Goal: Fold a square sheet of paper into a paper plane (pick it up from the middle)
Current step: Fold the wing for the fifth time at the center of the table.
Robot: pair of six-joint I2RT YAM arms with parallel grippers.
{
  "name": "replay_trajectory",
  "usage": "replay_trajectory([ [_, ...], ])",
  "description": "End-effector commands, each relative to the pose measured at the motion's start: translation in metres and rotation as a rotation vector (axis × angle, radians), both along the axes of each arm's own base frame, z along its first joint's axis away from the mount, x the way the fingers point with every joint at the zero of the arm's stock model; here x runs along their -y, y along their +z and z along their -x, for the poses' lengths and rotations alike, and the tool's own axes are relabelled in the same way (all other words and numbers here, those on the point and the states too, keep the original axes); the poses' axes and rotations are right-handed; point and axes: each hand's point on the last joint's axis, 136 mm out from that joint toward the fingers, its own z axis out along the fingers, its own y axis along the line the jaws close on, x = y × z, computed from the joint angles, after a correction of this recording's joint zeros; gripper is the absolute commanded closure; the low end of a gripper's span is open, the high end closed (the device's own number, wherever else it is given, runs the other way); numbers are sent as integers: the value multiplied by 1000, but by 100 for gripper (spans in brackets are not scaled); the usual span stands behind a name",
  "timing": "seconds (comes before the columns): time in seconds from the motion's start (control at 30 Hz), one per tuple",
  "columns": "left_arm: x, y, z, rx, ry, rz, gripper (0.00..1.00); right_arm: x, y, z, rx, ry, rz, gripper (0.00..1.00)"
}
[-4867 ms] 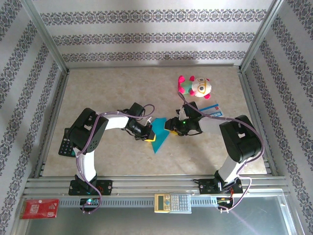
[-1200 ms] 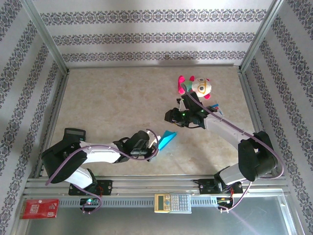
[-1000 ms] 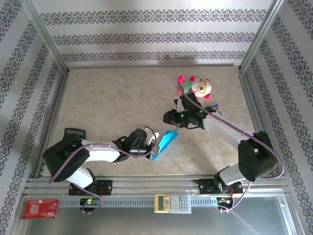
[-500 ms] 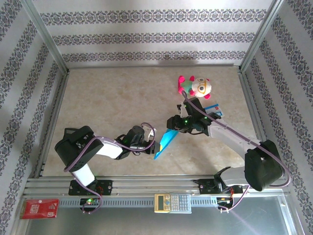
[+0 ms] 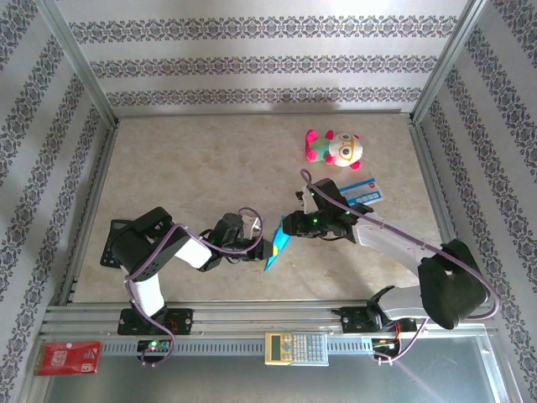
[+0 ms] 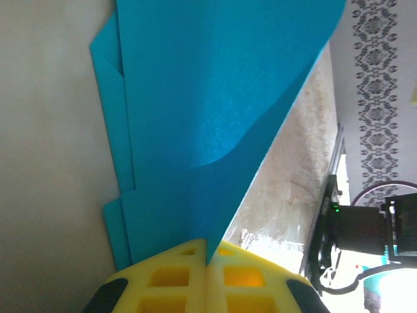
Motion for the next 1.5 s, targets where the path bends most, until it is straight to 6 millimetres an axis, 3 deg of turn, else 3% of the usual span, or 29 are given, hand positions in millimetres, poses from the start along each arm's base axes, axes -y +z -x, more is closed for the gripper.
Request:
replay_trajectory([
  [0.0,0,4,-1,-15,3,49,100,-7,-10,-5,32,35,21,68],
  [0.67,-9,-15,-4,-124,77,57,100,-23,-37,-23,39,83,82,76],
  [1.47,-23,-47,2,-241,136,-65,100,-4,-72,-31,30,56,212,78],
])
